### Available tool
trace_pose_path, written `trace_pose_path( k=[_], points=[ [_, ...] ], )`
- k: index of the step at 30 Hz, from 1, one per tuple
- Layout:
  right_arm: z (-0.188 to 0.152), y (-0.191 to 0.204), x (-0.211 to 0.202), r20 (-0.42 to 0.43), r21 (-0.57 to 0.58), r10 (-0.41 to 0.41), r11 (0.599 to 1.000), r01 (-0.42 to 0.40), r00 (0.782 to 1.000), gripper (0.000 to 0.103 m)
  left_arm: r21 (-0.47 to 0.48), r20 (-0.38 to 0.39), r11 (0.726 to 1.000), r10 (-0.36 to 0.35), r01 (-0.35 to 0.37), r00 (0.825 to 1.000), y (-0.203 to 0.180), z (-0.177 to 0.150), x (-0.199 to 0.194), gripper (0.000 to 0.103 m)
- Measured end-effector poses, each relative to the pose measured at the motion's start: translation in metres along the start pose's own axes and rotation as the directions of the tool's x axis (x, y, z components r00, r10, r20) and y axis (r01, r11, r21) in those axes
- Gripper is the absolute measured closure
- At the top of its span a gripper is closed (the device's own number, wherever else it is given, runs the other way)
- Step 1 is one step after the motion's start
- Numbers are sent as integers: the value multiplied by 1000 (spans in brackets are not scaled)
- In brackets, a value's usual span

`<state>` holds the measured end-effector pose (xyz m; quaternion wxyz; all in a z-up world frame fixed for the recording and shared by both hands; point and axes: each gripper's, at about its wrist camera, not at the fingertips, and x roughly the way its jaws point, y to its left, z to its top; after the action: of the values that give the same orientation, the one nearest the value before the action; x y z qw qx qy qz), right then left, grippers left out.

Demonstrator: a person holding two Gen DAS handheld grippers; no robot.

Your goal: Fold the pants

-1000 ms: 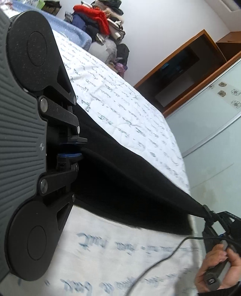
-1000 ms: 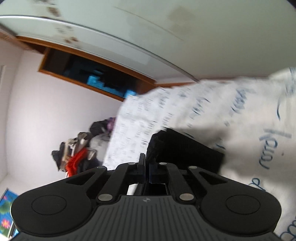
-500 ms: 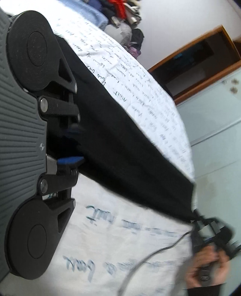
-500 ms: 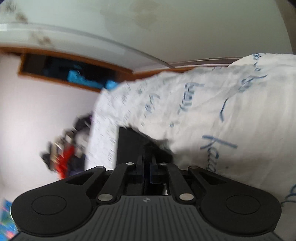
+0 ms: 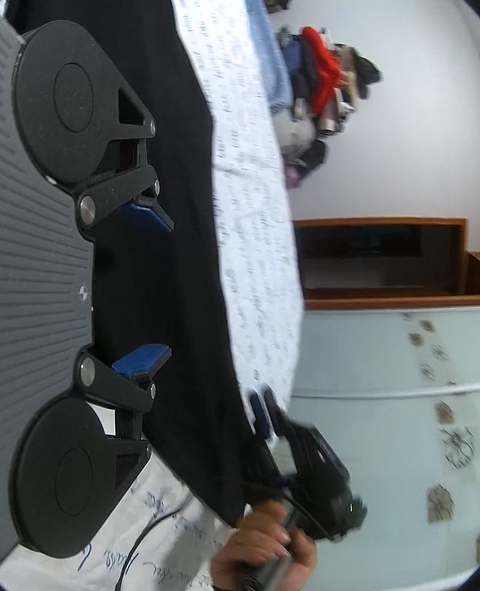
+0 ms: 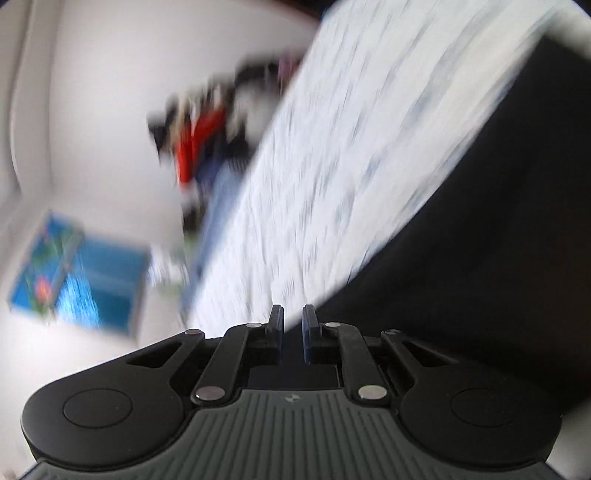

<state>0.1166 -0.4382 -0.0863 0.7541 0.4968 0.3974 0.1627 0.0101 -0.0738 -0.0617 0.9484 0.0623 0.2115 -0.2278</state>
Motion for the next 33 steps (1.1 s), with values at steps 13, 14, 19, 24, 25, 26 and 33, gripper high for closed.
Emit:
trace_pose_path(
  k=[13, 14, 19, 24, 25, 26, 33],
  points=[
    [-20, 34, 18, 103, -186, -242, 948, 258, 965, 90, -111, -159, 993, -54, 36, 986, 18, -8, 11, 26],
    [-27, 41, 27, 89, -224, -265, 934, 279, 960, 79, -109, -161, 993, -57, 39, 985, 18, -8, 11, 25],
    [-50, 53, 64, 137, -462, -363, 799, 384, 922, 63, -110, -175, 992, -73, 55, 982, 17, -9, 13, 19],
    [-34, 65, 34, 160, -388, -328, 847, 365, 931, 62, -125, -174, 991, -79, 58, 982, 19, -9, 12, 18],
    [-31, 66, 19, 187, -379, -296, 858, 347, 937, 59, -125, -174, 990, -80, 58, 982, 19, -10, 11, 17],
    [-27, 68, 4, 215, -363, -272, 870, 335, 938, 48, -125, -174, 990, -81, 60, 981, 19, -10, 12, 16],
    [-30, 20, -86, 345, -98, -182, 969, 228, 921, 19, -111, -161, 994, -40, 22, 986, 19, -1, 9, 16]
  ],
)
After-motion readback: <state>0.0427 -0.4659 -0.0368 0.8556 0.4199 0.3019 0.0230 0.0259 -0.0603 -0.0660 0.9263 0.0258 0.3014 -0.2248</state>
